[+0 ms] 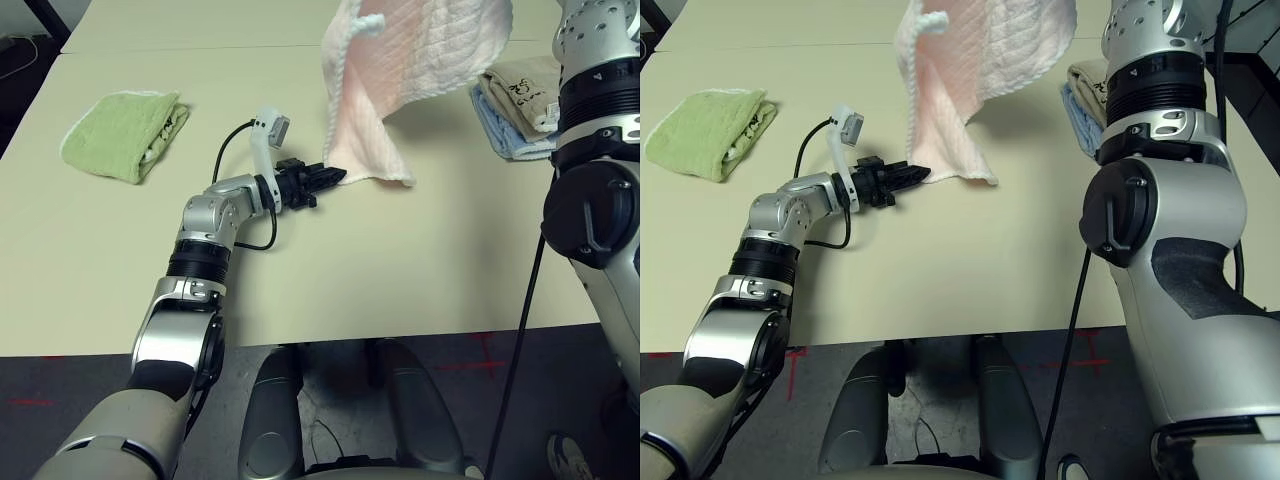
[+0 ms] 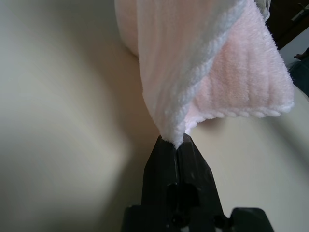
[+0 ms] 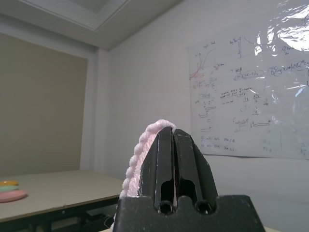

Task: Fold the towel and set it aside.

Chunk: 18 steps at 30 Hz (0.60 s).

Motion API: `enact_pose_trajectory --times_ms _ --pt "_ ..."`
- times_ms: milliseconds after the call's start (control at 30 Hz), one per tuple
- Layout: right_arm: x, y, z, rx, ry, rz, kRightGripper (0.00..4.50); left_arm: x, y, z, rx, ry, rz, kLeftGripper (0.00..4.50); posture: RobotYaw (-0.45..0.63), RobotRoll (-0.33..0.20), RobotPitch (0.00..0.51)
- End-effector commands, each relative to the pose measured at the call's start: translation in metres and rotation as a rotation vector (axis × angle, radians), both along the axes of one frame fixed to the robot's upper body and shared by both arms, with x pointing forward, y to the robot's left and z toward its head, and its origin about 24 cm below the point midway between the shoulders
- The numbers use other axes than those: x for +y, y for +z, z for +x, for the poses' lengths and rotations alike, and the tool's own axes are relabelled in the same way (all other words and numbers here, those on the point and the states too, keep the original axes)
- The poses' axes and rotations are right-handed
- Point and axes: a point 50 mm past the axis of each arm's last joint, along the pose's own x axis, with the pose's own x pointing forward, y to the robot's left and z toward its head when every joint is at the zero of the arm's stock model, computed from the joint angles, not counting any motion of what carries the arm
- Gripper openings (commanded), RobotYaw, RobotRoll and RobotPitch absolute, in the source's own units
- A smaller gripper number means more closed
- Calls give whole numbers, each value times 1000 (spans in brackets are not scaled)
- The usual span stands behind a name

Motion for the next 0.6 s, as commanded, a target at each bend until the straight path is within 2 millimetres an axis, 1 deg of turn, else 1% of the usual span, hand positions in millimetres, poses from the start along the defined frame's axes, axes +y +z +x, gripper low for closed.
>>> enact_pose_trajectory --times_ms 33,100,200,333,400,500,600 --pt "-7 0 -2 -11 -25 2 0 9 -18 -8 86 -21 60 41 -63 0 282" --pt "-9 -6 2 11 -38 0 0 19 -18 -13 85 -48 104 41 -58 0 281" --pt "-14 -17 7 50 -61 -3 0 38 -11 -23 89 -83 163 41 -41 0 278" --pt "-26 -33 15 108 -111 -17 0 59 11 -33 47 -84 218 41 -20 0 278" --pt "-32 -42 18 138 -140 -26 0 67 24 -34 9 -40 235 41 -9 0 280" --pt "-48 -61 23 205 -207 -47 0 82 50 -33 -99 103 269 41 7 0 283" --pt "-65 -77 26 265 -262 -67 0 97 69 -35 -184 201 323 41 26 0 286"
